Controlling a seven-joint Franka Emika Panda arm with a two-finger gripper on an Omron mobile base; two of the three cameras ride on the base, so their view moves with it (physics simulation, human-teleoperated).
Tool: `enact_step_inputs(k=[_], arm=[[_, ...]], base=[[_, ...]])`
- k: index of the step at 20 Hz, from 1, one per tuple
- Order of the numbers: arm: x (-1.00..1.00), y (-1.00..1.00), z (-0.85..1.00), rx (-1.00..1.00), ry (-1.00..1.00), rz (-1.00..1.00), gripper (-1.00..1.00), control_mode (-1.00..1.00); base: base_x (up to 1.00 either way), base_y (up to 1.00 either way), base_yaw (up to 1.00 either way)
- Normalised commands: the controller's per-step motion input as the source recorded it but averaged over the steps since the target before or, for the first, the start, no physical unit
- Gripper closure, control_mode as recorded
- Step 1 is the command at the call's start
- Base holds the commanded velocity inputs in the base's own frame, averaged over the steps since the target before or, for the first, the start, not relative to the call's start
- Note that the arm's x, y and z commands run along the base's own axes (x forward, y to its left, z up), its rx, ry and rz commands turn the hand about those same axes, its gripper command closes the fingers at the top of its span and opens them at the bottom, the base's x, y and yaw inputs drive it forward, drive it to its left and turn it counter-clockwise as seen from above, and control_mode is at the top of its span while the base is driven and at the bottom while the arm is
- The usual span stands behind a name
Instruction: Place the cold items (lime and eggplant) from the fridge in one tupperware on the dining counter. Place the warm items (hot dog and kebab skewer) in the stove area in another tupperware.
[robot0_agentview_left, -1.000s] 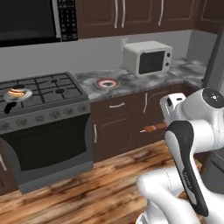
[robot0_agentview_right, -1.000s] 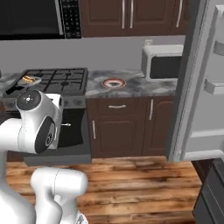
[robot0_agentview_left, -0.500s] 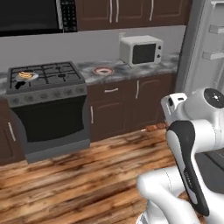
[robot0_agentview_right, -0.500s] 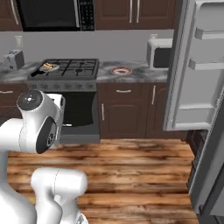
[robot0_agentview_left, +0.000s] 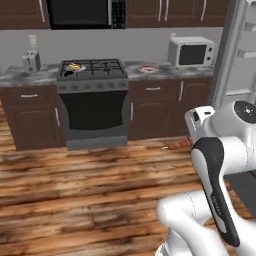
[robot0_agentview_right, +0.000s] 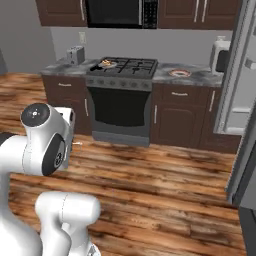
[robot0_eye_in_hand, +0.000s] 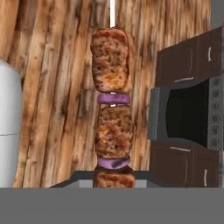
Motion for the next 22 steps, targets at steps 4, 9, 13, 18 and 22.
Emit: enact_step_inputs(k=[4, 9, 13, 18, 22], arm=[[0.00, 0.00, 0.00, 0.00, 0.00, 0.00, 1.00, 1.00], [0.00, 0.00, 0.00, 0.00, 0.00, 0.00, 1.00, 1.00], [0.00, 0.00, 0.00, 0.00, 0.00, 0.00, 1.00, 1.00], [0.00, 0.00, 0.00, 0.00, 0.00, 0.00, 1.00, 1.00], [0.00, 0.00, 0.00, 0.00, 0.00, 0.00, 1.00, 1.00]], base=[[-1.00, -0.50, 0.43], [-1.00, -0.73, 0.43], [-1.00, -0.54, 0.31], [-1.00, 0.03, -0.05], [-1.00, 0.18, -0.20]])
